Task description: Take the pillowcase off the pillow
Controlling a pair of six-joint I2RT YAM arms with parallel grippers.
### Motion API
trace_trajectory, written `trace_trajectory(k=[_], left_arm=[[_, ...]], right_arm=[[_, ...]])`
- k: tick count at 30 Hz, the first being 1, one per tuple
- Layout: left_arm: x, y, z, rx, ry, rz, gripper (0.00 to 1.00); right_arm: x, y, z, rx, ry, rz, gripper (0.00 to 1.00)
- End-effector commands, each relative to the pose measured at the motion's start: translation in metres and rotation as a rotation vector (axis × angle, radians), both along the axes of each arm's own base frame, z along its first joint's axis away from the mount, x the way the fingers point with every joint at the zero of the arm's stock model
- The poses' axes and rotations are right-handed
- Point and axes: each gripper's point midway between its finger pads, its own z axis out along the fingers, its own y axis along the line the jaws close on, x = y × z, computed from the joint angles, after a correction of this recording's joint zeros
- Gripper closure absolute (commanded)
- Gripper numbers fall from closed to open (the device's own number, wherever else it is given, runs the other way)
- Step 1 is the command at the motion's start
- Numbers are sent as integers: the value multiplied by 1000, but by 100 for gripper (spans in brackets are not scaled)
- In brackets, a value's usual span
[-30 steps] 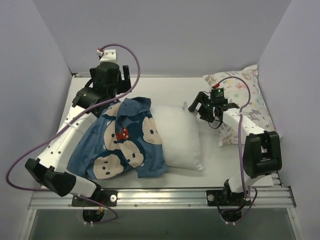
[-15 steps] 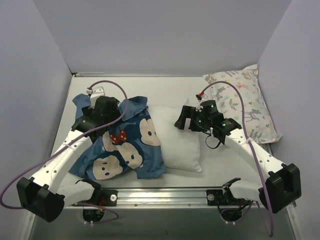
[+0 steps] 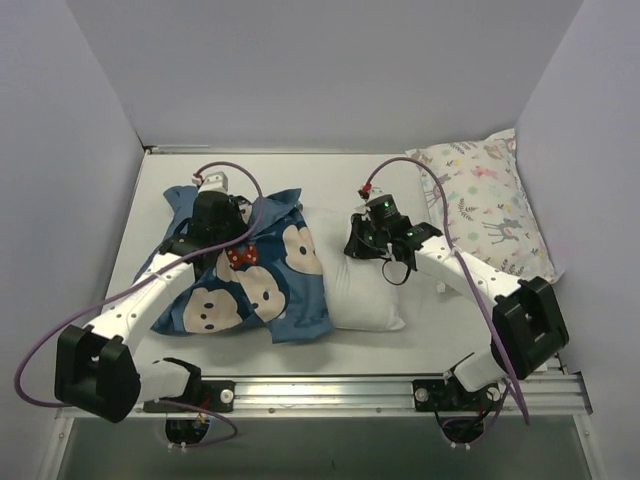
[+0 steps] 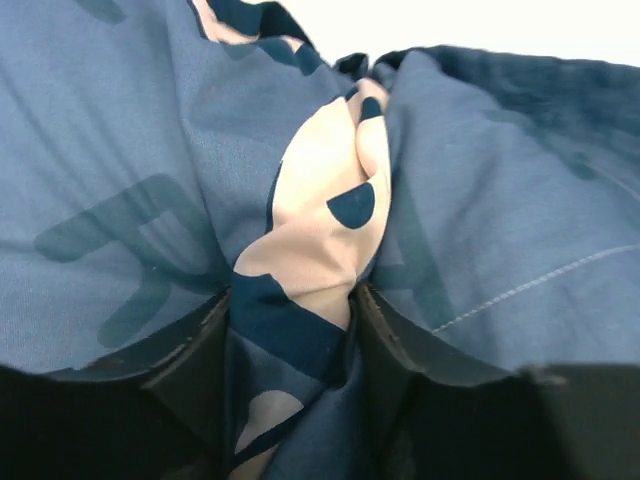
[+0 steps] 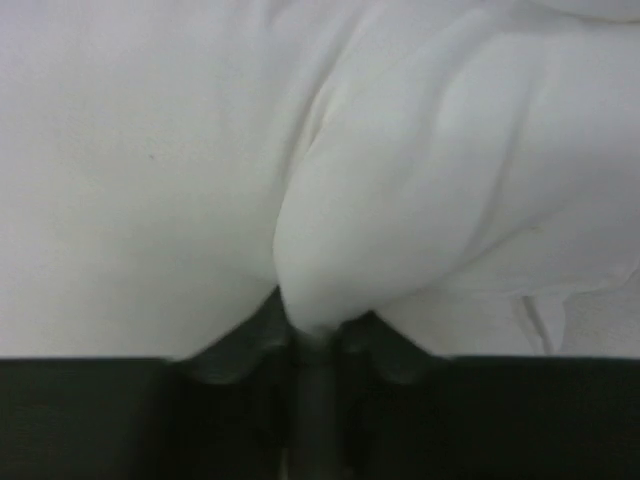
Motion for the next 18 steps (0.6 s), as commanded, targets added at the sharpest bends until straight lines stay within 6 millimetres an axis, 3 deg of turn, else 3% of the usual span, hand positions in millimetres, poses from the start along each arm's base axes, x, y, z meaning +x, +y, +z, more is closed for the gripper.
trace_trajectory(k=[1,2,3,4,5,6,8,9,10,12,14,16,18], left_arm=[[-12,-54,-19,-145,109,-203,59],[-7,-51,-18,-128,107,-187,76],[-7,-44,-18,-98,125,-164,83],[2,-40,-1,-78,91,-151,87],[5,-31,3,-49,90,-115,92],[8,-5,3,1,113,-30,100],[16,22,18,35,110,45,100],[21,50,24,60,101,130,100],[23,67,28,82,98,174,100],[26,102,42,110,80,270,100],[28,124,45,139,81,337,100],[30,149,50,169,73,420,100],[32,158,50,166,80,449,100]], right_arm=[[-6,18,-18,-30,80,5,100],[-7,13,-21,-61,93,-11,100],[-4,7,-17,-77,80,-34,100],[3,-6,-13,-118,46,-90,100],[3,-16,-10,-140,40,-114,100],[9,-31,1,-134,19,-163,100],[13,-61,15,-150,-4,-239,100],[16,-75,20,-155,-15,-274,100],[22,-101,25,-158,-18,-345,100],[21,-123,36,-136,-27,-390,100],[23,-144,44,-108,-24,-441,100],[26,-149,55,-106,-41,-449,100],[26,-151,62,-98,-47,-452,100]])
